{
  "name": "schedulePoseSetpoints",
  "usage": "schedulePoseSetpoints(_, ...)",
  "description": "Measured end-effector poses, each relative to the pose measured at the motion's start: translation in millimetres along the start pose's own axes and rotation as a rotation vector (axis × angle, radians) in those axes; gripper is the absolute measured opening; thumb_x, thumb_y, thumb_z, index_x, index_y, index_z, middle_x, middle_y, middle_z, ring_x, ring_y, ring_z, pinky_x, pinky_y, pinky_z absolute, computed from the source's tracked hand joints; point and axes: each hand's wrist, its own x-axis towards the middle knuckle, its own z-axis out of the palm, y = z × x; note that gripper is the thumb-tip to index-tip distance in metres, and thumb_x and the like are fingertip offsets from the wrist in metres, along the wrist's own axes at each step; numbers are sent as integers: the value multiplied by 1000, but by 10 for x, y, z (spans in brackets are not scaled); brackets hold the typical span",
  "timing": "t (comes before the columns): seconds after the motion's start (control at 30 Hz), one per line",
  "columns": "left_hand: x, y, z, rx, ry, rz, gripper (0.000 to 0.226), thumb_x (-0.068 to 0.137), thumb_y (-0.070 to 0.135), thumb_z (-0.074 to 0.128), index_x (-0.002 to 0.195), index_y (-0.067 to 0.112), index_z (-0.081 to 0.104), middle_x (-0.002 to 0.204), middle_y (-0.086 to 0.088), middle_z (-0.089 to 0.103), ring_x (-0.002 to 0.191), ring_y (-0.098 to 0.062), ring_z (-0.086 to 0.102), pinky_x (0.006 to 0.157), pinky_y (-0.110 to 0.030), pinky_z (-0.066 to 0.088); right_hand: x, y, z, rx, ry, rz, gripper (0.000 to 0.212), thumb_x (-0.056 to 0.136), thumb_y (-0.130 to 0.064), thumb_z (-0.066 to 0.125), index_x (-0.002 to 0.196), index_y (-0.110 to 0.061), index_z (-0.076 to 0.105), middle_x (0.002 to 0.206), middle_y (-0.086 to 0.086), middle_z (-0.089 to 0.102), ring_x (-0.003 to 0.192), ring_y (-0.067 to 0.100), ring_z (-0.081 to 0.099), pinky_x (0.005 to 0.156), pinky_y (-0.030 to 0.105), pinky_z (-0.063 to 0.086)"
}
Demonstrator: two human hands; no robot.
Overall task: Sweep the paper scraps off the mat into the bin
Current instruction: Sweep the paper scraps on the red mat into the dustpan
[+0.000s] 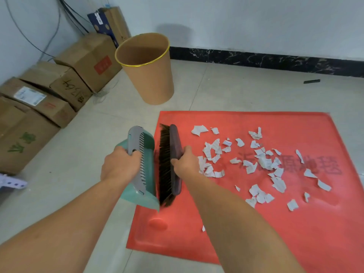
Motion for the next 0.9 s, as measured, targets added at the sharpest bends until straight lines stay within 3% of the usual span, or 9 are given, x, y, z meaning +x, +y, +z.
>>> schedulePoseSetpoints(0.17, 6, 77, -3, -10, 17, -5, 31, 85, 45, 48, 101, 19, 53, 89, -7, 61, 75, -29, 61, 69, -37, 55, 32, 151, -122, -138, 44, -9, 24, 90, -13, 56, 108, -12, 39, 86, 6, 50, 85, 30, 55, 68, 36, 43)
schedulePoseSetpoints(0.37, -81, 241, 6, 12, 62, 34, 34, 82, 45, 48, 100, 17, 57, 86, -7, 62, 75, -31, 61, 66, -35, 51, -20, 452, -661, -210, 164, 58, 23, 87, -17, 54, 103, -16, 38, 92, 9, 56, 82, 30, 57, 68, 38, 49)
schedulePoseSetpoints(0.5, -86, 334, -22, -5, 110, 71, 39, 81, 46, 45, 103, 16, 57, 93, -11, 61, 84, -35, 59, 73, -38, 51, -56, 404, -767, -220, 216, -77, 28, 84, -23, 58, 105, -14, 41, 92, 9, 59, 82, 32, 59, 71, 41, 53)
schedulePoseSetpoints(0.73, -99, 184, 43, -99, 67, 107, 24, 86, 40, 48, 90, 17, 52, 81, -5, 57, 73, -26, 56, 56, -30, 38, 50, 172, -368, -171, 52, -119, 28, 84, -19, 58, 105, -13, 42, 99, 15, 60, 88, 37, 60, 76, 44, 53)
schedulePoseSetpoints(0.9, -92, 128, 145, -140, 61, 94, 19, 87, 36, 49, 84, 17, 50, 78, -3, 55, 74, -27, 55, 55, -30, 36, 159, 356, -517, -219, 77, -58, 28, 86, -15, 55, 110, -12, 41, 96, 10, 55, 90, 33, 58, 69, 38, 46)
